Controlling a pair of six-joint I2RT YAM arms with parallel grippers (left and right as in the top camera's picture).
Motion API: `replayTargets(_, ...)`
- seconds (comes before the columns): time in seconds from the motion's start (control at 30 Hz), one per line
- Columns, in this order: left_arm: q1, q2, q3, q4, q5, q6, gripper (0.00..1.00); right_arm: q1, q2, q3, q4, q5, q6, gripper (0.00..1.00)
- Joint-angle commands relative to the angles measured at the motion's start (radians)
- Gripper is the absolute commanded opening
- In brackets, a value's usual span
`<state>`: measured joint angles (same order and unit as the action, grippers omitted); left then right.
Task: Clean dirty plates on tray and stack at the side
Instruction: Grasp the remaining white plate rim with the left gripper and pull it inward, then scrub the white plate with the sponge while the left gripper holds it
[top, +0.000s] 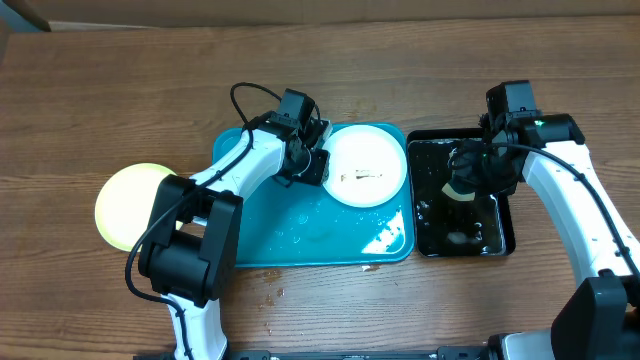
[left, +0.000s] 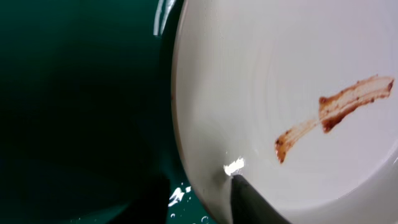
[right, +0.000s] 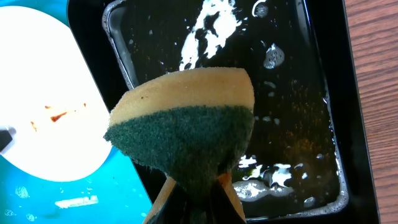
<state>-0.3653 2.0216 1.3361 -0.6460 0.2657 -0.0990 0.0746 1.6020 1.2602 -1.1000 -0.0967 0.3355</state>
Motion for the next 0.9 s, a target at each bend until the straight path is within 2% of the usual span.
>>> replayTargets(0.0, -0.002, 0.03, 0.008, -0.042, -0.041, 0.006, 0.26, 0.005, -0.003, 0.004, 0.003, 0.006, -0.006, 0.04)
replayTargets(0.03, -0.002, 0.03, 0.008, -0.061, -0.045, 0.006, 0.25, 0.005, -0.003, 0.004, 0.003, 0.006, -0.006, 0.04)
replayTargets(0.13, -0.002, 0.03, 0.008, -0.119, -0.059, 0.006, 0.12, 0.005, -0.003, 0.004, 0.006, -0.003, -0.01, 0.04)
replayTargets(0.3, -0.002, 0.03, 0.008, -0.22, -0.065, -0.029, 0.07, 0.006, -0.003, 0.004, 0.017, -0.163, -0.108, 0.04)
replayTargets(0.53, -0.002, 0.03, 0.008, -0.273, -0.048, -0.105, 0.04, 0.097, -0.001, 0.003, 0.042, -0.287, -0.125, 0.04)
replayTargets(0.87, -0.002, 0.03, 0.008, -0.259, -0.002, -0.12, 0.04, 0.346, 0.081, 0.003, 0.15, -0.287, 0.037, 0.04)
